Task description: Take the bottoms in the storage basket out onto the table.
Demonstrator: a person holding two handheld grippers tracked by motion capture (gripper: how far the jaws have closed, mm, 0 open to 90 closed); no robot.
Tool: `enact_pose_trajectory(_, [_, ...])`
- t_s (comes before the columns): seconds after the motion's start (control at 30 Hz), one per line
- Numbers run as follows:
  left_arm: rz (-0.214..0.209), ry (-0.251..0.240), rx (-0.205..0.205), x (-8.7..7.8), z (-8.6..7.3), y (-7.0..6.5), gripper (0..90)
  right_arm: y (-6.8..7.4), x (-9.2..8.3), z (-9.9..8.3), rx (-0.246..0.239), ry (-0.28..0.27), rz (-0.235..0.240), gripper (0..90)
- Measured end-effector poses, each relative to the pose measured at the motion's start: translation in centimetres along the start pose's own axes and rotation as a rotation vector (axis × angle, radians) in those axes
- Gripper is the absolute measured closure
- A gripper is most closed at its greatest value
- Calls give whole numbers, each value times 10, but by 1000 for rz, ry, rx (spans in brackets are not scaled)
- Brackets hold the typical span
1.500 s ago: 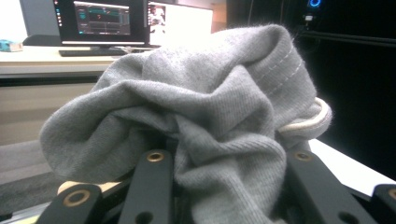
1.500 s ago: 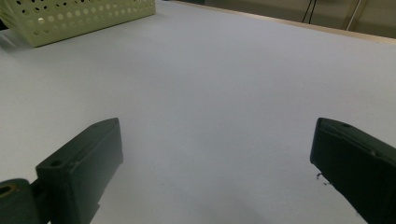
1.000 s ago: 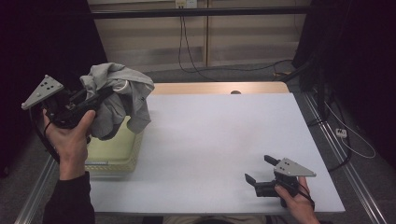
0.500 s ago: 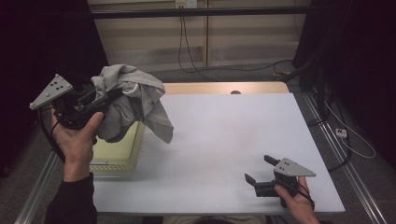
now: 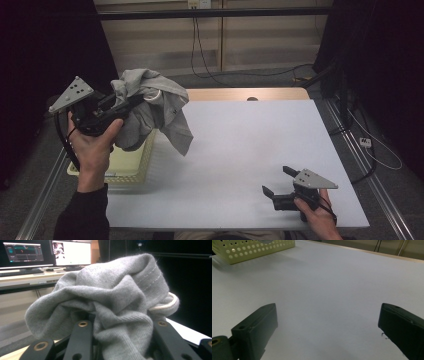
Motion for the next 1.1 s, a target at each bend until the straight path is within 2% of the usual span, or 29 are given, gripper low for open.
enact_pose_trajectory(0.37, [-74,0,12,28,6,-21,663,0,0,0,3,-1,1,24])
enact_pose_trajectory(0.47, [-90,-3,3,32,4,-24,663,0,-1,-1,4,1,0,24])
enact_pose_trajectory(0.8, [-122,6,0,44,0,-36,662,0,-1,-1,0,0,-4,24])
enact_pose_trajectory(1.1, [-114,25,5,52,-5,-42,660,1,-1,-1,0,-1,-2,24])
Point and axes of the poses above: each handheld gripper's, and its own axes: x roughly forward along the jaws, z roughly out of its top, y roughly to its left, the point moved 7 cm from there along x, roughly forward along the jaws, and after that the axes turned 2 degrees about -z, right-handed, at the moved point
